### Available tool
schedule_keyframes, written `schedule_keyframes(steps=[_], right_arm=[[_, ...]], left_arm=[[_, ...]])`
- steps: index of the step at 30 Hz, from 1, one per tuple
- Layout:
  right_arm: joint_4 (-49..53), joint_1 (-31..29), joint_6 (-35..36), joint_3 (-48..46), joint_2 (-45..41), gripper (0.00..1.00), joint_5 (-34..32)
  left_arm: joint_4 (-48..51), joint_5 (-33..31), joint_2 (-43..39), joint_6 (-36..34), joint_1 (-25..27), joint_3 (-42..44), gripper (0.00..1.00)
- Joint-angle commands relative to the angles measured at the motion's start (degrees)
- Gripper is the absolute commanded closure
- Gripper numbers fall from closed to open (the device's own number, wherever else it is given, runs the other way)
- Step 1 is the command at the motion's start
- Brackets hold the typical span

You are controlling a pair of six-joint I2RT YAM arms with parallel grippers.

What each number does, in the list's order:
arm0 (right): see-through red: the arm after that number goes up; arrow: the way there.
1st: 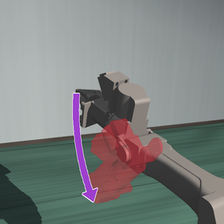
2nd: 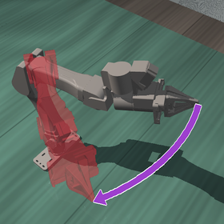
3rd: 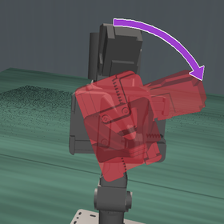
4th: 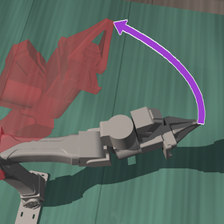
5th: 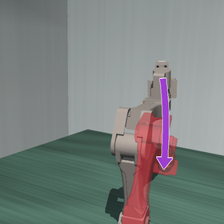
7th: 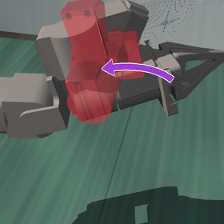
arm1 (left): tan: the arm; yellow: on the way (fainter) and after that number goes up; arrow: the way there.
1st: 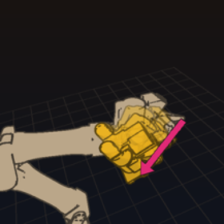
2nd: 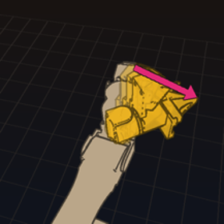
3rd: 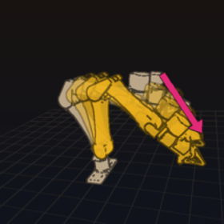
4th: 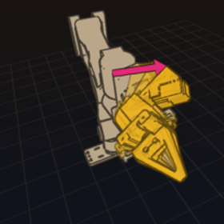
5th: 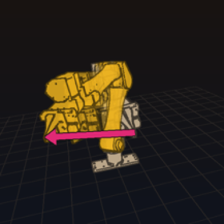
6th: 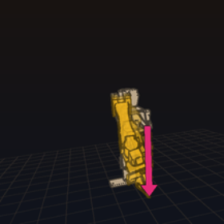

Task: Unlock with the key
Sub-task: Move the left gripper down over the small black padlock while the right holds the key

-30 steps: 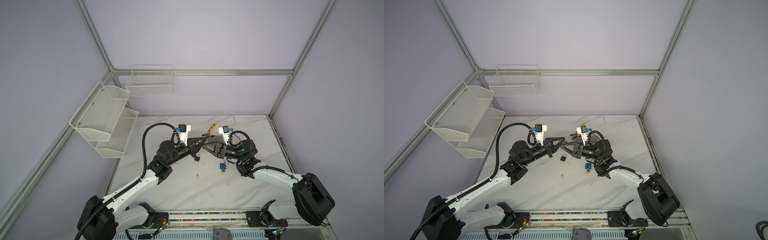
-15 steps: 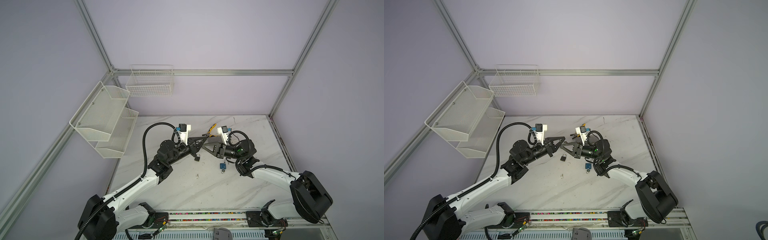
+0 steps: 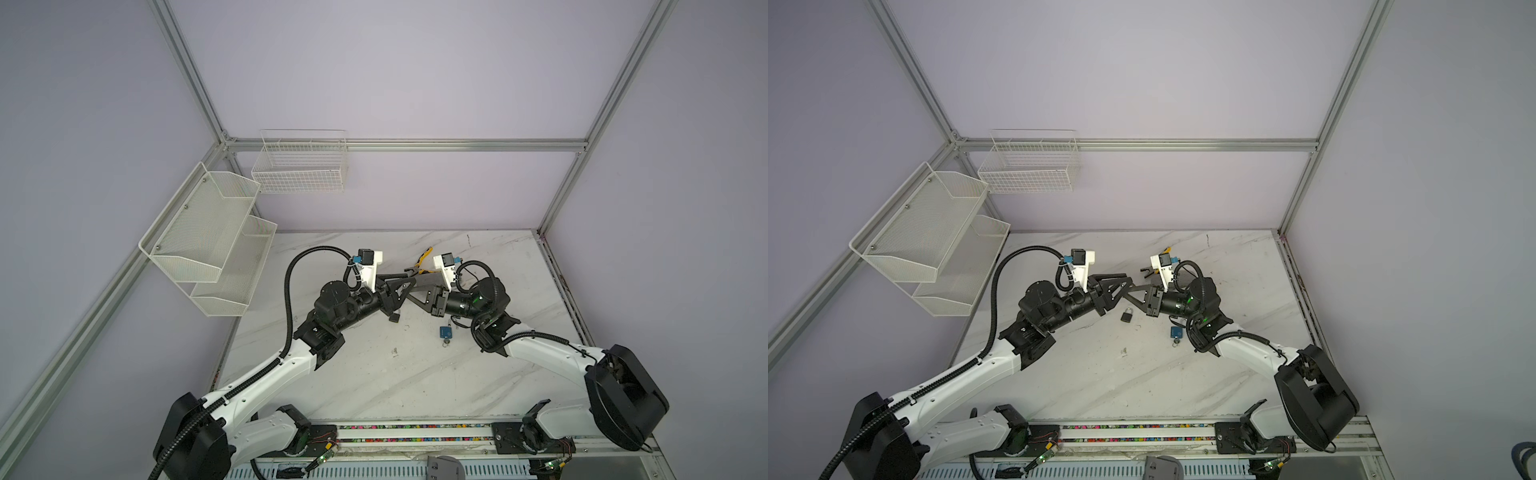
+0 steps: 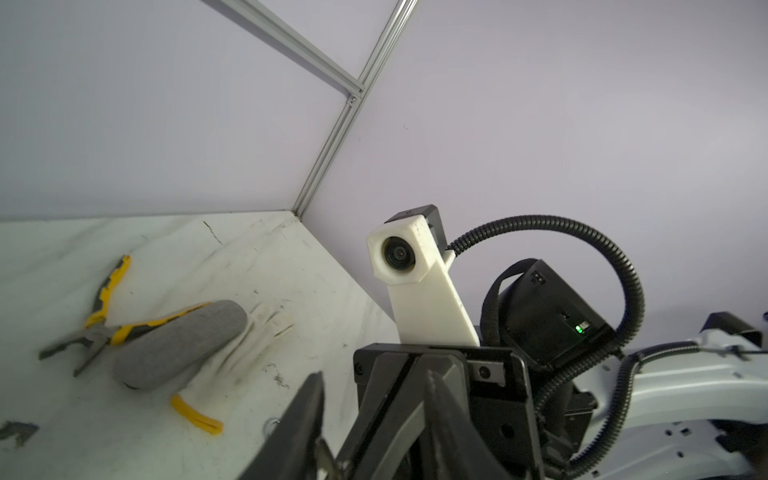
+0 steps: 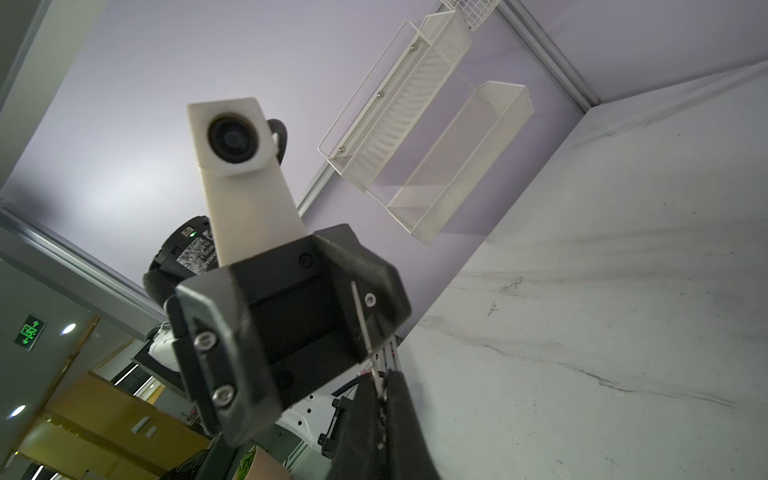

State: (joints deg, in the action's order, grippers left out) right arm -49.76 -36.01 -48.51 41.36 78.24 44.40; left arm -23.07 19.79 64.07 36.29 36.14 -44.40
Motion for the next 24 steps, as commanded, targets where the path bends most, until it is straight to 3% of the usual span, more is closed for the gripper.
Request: schedule_keyframes(steps=[1,7,11,18,24], right_arm=[[5.2,0.0,3.6,1.8,-3.7,1.0,-2.9],[9.8,0.3,5.2,1.5,-6.4,1.0,-4.5],[16.5,0.7,8.2,1.9,-8.2,1.0,-5.8],[27.2,4.4,10.5,0.1,-11.8,1.0,-8.3],[36.3,6.0,13.8,-0.5,-13.3,1.0,-11.9]], left_arm=[[-0.6,-0.3,-2.8,-0.8,0.3,-5.5,0.45],[8.0,-7.4,-5.4,-2.8,0.2,-6.5,0.24],[17.1,-13.1,-6.7,-5.0,0.1,-8.3,0.16],[30.5,-23.2,-4.5,-7.3,0.0,-11.4,0.1],[38.3,-24.9,4.1,-8.9,-0.4,-16.5,0.07]])
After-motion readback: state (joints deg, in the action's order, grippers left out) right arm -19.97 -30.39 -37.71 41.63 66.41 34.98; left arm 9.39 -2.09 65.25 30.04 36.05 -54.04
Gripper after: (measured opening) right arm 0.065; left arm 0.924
